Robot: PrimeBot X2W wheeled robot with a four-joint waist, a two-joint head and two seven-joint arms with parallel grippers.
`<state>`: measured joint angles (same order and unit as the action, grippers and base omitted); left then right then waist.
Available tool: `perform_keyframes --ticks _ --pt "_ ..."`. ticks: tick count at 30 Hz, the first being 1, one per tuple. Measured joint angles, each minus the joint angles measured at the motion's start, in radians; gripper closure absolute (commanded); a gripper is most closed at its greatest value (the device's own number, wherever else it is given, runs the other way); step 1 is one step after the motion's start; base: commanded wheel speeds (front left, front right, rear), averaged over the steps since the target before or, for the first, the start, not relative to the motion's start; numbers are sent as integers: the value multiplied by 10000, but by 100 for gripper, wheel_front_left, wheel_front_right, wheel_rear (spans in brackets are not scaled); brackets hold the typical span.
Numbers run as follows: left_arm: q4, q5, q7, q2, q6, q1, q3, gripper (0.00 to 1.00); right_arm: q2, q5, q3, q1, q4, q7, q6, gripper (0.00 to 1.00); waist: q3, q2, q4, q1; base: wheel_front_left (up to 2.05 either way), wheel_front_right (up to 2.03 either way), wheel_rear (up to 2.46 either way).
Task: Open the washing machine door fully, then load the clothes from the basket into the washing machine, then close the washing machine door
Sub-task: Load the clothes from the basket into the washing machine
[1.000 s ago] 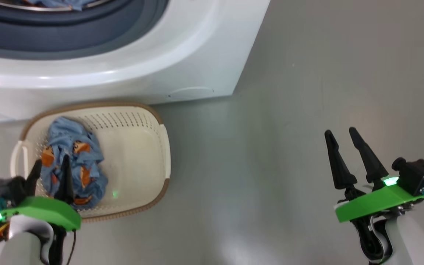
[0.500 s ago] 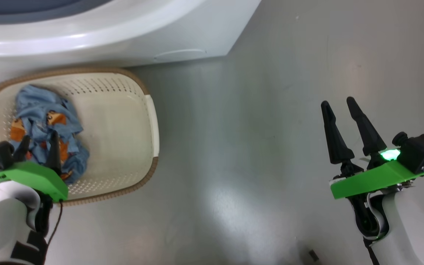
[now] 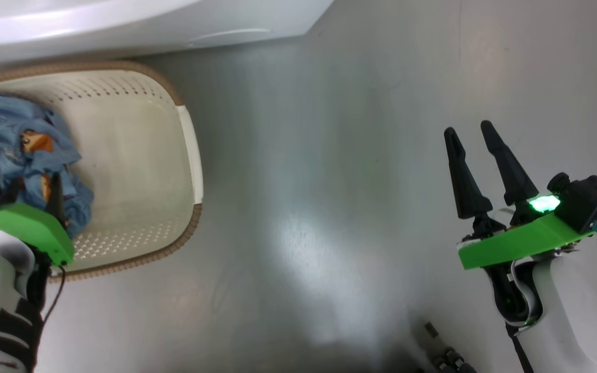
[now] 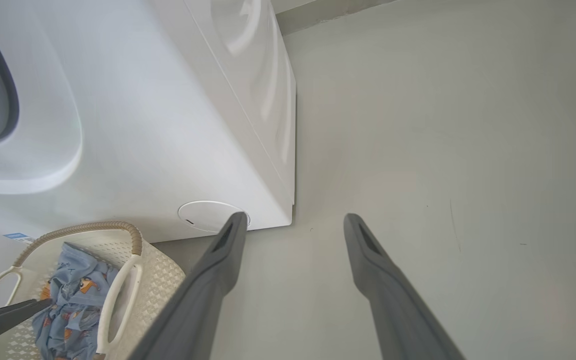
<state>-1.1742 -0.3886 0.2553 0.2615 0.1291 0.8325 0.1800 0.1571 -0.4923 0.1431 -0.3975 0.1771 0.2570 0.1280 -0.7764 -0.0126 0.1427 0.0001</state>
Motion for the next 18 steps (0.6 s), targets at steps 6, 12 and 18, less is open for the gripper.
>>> perform_keyframes --ticks 6,12,18 --pt "-489 -295 -4 127 2 574 464 0 -6 48 27 -362 -52 0 0 0 -471 0 85 0 0 0 0" --pt "-663 -635 -105 142 2 982 911 0 -6 82 63 -527 -59 0 0 0 -924 0 59 0 0 0 0" --pt "-794 -857 -265 192 2 1229 1323 0 -6 82 142 -802 -73 0 0 0 -1282 0 -22 -1 0 0 0"
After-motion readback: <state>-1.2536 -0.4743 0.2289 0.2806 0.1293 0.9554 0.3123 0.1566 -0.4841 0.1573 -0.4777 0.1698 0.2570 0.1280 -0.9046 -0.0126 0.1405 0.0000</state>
